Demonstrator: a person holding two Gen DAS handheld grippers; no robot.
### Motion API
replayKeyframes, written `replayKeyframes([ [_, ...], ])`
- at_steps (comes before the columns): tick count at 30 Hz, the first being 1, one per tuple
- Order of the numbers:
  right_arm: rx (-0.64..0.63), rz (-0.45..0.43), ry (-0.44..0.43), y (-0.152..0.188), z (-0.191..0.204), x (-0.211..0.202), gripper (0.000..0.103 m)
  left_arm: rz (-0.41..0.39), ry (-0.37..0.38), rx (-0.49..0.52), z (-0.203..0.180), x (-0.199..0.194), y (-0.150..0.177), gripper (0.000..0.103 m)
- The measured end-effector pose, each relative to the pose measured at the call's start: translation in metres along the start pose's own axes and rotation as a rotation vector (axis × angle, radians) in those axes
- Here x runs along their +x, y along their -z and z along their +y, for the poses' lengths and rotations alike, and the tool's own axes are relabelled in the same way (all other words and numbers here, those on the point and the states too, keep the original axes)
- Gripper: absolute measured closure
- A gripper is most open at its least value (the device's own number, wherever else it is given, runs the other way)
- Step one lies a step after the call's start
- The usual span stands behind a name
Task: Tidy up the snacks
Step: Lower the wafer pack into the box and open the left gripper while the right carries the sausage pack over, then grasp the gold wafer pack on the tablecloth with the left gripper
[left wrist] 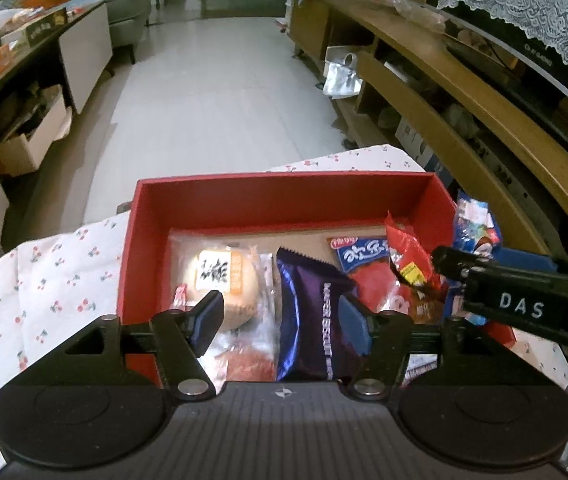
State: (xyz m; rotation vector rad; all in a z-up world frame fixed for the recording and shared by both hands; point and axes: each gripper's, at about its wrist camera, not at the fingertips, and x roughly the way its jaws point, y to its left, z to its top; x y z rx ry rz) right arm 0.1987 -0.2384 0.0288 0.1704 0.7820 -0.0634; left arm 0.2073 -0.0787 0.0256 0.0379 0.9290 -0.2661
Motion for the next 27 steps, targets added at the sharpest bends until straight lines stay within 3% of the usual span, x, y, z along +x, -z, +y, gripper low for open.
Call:
replayKeyframes([
  [8,-0.023,-0.025,-0.021,0.014,-0.001,-0.028,0.015,0.013,0.038,-0.018,-0.001,-0.018,0.02,0.031],
  [18,0.003,-0.025,-0.034,-0.005,0.002,0.013,0.015,0.048,0.052,-0.012,-0.005,-0.01,0.032,0.031],
  [27,0.026,-0.053,-0.102,-0.006,-0.003,0.004,0.01,0.049,0.053,-0.033,0.002,-0.015,0.037,0.029],
])
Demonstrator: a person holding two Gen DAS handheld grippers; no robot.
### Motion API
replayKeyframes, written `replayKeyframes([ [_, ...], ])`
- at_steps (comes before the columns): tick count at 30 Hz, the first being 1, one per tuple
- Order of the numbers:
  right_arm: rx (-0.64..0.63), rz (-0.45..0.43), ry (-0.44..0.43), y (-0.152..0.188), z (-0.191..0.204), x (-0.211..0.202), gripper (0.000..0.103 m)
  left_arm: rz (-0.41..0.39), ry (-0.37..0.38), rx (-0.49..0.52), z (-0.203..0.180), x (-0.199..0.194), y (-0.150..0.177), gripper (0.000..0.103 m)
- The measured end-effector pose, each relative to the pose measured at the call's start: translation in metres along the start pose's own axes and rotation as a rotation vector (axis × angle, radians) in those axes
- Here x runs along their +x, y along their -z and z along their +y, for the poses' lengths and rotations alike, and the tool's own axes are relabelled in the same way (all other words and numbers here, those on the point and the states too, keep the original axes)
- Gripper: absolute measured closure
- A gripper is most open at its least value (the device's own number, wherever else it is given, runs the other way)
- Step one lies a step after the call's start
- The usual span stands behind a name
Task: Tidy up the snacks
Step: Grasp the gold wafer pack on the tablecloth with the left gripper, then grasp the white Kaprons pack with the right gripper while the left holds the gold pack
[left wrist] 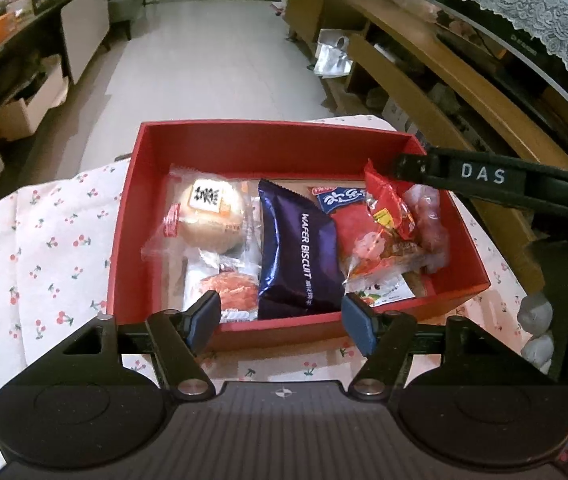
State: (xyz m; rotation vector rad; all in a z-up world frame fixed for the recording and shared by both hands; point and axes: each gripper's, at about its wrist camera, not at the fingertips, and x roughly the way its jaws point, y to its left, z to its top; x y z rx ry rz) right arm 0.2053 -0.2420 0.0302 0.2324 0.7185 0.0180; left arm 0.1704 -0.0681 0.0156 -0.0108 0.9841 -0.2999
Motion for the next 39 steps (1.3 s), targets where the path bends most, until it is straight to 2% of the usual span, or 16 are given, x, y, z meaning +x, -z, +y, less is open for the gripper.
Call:
replayKeyframes([
  [3,-0.004,0.026,-0.004,0.001,0.002,-0.004,0.01,-0.002,-0.001,0.019,-0.002,-0.001,0.002,0.029],
  [6,-0.063,0.036,0.019,0.01,0.006,-0.019,0.01,-0.004,-0.004,0.039,-0.006,-0.004,0.007,0.027],
  [14,-0.118,0.111,-0.004,0.057,-0.003,-0.073,0.01,0.038,0.038,0.051,-0.011,-0.018,0.038,0.025],
  [17,-0.082,0.152,-0.003,0.075,-0.011,-0.086,0.01,0.095,0.063,0.007,-0.013,-0.014,0.058,0.025],
  [22,-0.1,0.173,-0.008,0.089,-0.01,-0.1,0.01,0.192,0.035,-0.073,-0.018,0.008,0.079,0.029],
  [24,-0.094,0.16,-0.026,0.088,-0.011,-0.105,0.01,0.198,0.023,-0.119,-0.02,0.014,0.082,0.029],
  [28,-0.071,0.137,-0.054,0.084,-0.015,-0.113,0.01,0.179,-0.053,-0.164,-0.027,0.026,0.083,0.029],
  [30,-0.073,0.134,-0.066,0.084,-0.016,-0.115,0.01,0.164,-0.087,-0.156,-0.034,0.029,0.081,0.031],
  [35,-0.087,0.153,-0.079,0.088,-0.018,-0.117,0.01,0.157,-0.14,-0.043,-0.041,0.027,0.084,0.053],
  [39,-0.113,0.185,-0.084,0.094,-0.016,-0.112,0.01,0.171,-0.128,-0.01,-0.03,0.019,0.09,0.053],
])
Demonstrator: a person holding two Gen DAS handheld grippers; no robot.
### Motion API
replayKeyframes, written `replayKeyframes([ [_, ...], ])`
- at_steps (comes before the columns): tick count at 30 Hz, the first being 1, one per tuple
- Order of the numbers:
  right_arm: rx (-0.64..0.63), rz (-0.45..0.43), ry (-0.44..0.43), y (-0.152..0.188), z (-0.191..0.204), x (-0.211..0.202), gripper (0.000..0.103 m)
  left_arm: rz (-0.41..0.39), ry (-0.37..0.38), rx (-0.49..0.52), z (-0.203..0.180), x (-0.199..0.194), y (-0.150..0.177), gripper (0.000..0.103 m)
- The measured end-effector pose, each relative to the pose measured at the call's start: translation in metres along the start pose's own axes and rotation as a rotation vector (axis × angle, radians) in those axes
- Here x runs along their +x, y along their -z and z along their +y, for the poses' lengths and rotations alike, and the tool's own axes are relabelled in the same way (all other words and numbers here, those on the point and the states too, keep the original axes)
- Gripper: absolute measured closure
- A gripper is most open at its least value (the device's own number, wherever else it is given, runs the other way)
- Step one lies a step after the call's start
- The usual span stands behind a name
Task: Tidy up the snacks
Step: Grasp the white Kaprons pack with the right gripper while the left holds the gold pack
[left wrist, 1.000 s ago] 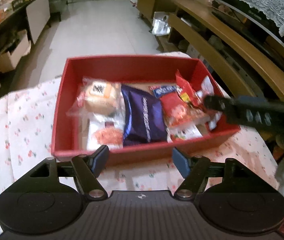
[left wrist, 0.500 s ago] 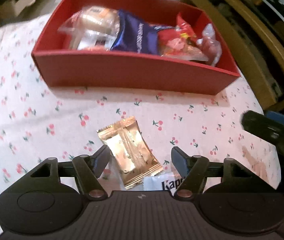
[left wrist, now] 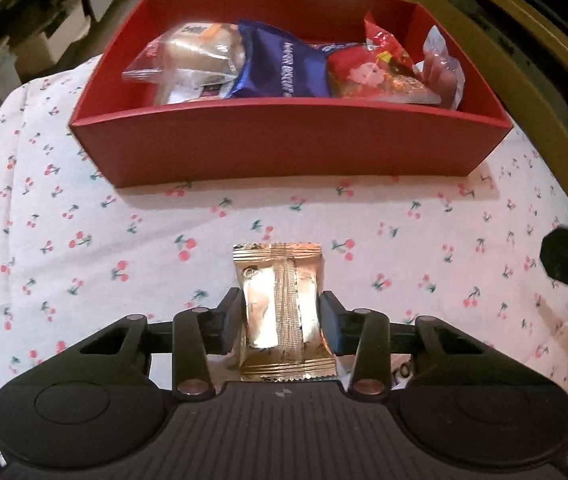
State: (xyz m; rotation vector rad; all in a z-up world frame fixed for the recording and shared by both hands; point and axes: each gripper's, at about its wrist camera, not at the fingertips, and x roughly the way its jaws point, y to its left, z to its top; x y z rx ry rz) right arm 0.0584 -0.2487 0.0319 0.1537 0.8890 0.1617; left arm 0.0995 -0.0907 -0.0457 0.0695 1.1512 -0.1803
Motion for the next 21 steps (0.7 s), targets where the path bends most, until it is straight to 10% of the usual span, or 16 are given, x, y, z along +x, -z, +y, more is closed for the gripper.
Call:
replayKeyframes([
  [7,-0.004,0.128,-0.019,0.02,0.011,0.021,0.01,-0.006,0.032,0.031,0.025,-0.015,0.009,0.054],
  [15,0.319,0.357,-0.187,0.066,0.01,0.041,0.01,0.004,0.148,-0.036,0.052,-0.022,0.01,0.053],
  [21,0.394,0.342,-0.123,0.052,0.02,0.066,0.01,-0.009,0.182,-0.066,0.06,-0.031,0.011,0.053],
])
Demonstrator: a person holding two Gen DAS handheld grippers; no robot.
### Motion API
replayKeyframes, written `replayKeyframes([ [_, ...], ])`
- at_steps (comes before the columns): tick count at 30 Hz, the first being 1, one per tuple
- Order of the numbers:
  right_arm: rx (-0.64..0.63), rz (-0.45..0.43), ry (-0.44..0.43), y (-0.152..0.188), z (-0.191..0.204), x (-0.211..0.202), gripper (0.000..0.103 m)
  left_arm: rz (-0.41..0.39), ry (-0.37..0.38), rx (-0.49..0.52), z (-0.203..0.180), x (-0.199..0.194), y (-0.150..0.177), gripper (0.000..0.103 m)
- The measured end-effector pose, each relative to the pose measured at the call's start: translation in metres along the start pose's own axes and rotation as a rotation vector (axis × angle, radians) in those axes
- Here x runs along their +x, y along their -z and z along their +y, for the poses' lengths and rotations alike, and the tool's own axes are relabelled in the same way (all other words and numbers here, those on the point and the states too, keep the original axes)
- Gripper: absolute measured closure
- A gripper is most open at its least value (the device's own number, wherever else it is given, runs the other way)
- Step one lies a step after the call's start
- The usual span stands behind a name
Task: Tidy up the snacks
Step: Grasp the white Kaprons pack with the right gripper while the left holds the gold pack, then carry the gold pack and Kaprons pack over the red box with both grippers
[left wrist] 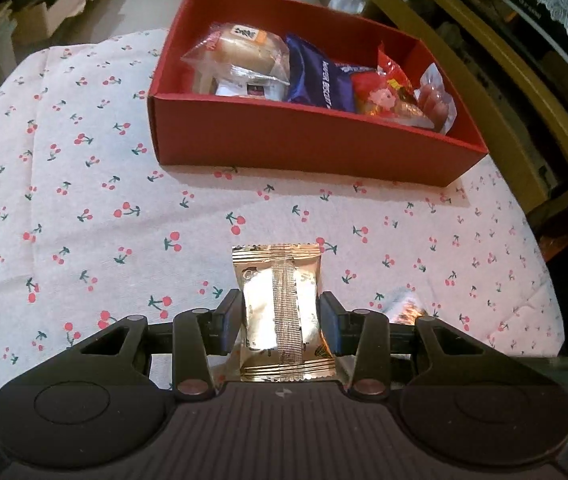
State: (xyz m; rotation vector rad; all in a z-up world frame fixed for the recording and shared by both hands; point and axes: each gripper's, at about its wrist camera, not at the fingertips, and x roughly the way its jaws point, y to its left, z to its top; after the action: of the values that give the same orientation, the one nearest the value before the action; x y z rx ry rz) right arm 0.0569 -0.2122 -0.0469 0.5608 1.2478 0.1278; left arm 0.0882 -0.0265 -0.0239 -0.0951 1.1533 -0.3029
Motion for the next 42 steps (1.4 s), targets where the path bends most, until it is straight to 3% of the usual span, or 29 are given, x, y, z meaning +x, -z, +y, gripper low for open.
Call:
replayKeyframes([
  [6,-0.048,-0.066,0.079,-0.019,0.021,0.012,0.013,0.008,-0.025,-0.021,0.009,0.002,0.001,0.053],
  [11,-0.169,-0.082,0.157,-0.008,0.03,0.009,0.013,0.028,-0.031,-0.016,0.009,0.005,0.005,0.053],
  [18,-0.242,-0.072,0.185,0.002,0.033,0.013,0.013,0.031,-0.075,0.009,0.006,0.01,0.009,0.053],
  [25,-0.345,-0.082,0.254,0.008,0.041,0.019,0.025,0.017,-0.132,0.08,-0.004,0.011,0.015,0.052],
  [42,-0.373,-0.22,0.25,0.011,0.037,-0.012,0.026,-0.05,-0.125,0.133,-0.028,-0.006,0.015,0.054],
])
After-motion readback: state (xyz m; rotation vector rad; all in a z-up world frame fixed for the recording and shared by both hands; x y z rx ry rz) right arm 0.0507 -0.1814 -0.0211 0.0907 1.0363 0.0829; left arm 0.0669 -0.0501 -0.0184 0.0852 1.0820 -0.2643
